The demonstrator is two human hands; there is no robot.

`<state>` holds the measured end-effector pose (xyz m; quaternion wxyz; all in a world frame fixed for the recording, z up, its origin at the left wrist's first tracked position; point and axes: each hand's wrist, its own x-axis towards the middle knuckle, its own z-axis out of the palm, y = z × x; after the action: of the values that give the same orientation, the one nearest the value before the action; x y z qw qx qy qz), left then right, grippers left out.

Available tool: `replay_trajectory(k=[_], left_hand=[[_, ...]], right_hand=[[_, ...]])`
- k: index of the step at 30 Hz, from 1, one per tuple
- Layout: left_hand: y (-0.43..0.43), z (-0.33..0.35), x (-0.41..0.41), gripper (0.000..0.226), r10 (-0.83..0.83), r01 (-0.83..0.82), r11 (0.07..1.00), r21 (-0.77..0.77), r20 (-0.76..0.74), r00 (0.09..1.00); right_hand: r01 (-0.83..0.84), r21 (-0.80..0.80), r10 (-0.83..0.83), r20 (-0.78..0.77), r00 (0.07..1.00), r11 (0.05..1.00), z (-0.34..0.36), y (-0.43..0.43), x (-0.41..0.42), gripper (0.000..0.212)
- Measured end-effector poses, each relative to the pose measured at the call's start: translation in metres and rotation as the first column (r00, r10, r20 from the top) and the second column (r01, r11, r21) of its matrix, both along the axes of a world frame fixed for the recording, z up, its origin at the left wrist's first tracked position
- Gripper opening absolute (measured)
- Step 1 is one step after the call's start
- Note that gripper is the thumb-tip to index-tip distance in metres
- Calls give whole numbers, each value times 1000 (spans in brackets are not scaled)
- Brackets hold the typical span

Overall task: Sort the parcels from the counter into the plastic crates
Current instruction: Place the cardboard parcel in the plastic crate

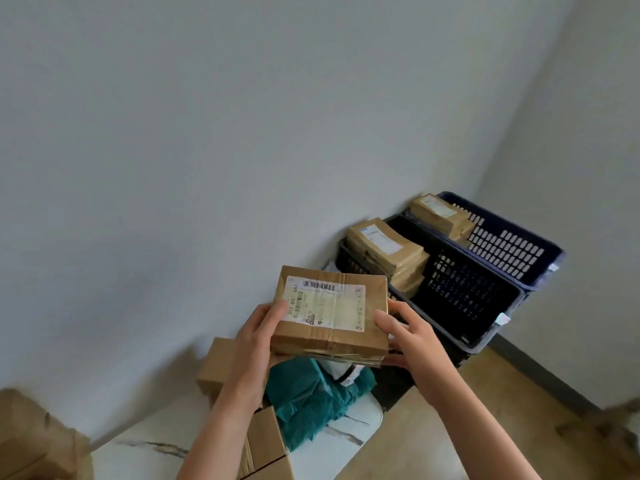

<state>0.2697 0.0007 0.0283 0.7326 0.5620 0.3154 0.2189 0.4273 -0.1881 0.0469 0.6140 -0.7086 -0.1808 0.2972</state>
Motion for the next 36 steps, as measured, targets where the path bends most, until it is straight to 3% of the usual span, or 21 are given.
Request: replay_trajectory(k=[3, 9, 12, 17, 24, 28, 31, 36], left_hand=[[-26, 5, 40, 30, -71, 72, 996, -49, 17, 997], [-82, 18, 123, 29, -194, 194, 981, 22, 10, 981], [-117, 22, 172, 30, -239, 239, 970, 36, -6, 971], [-192, 28, 257, 31, -278, 278, 960, 39, 4, 960], [-291, 21, 368, 34, -314, 315, 949, 34, -35, 949], [-312, 22, 405, 31, -337, 340, 940, 35, -71, 939], [-318, 22, 442, 32, -352, 358, 932, 57, -100, 931], [-309, 21, 506, 32, -365, 378, 922, 90, -128, 922]], right_hand=[[99, 1, -99, 24, 995, 995, 4, -37, 25, 44], [230, 36, -231, 17, 973, 973, -2, -110, 83, 47], [271, 68, -272, 10, 962, 960, -5, -150, 122, 47], [320, 104, -321, -8, 947, 942, -4, -226, 194, 64], [352, 77, -350, -28, 936, 933, -3, -329, 296, 62], [383, 63, -379, -64, 923, 922, -12, -351, 331, 40], [401, 57, -395, -90, 914, 915, -20, -358, 363, 35], [419, 65, -407, -146, 902, 906, -29, -348, 419, 60]])
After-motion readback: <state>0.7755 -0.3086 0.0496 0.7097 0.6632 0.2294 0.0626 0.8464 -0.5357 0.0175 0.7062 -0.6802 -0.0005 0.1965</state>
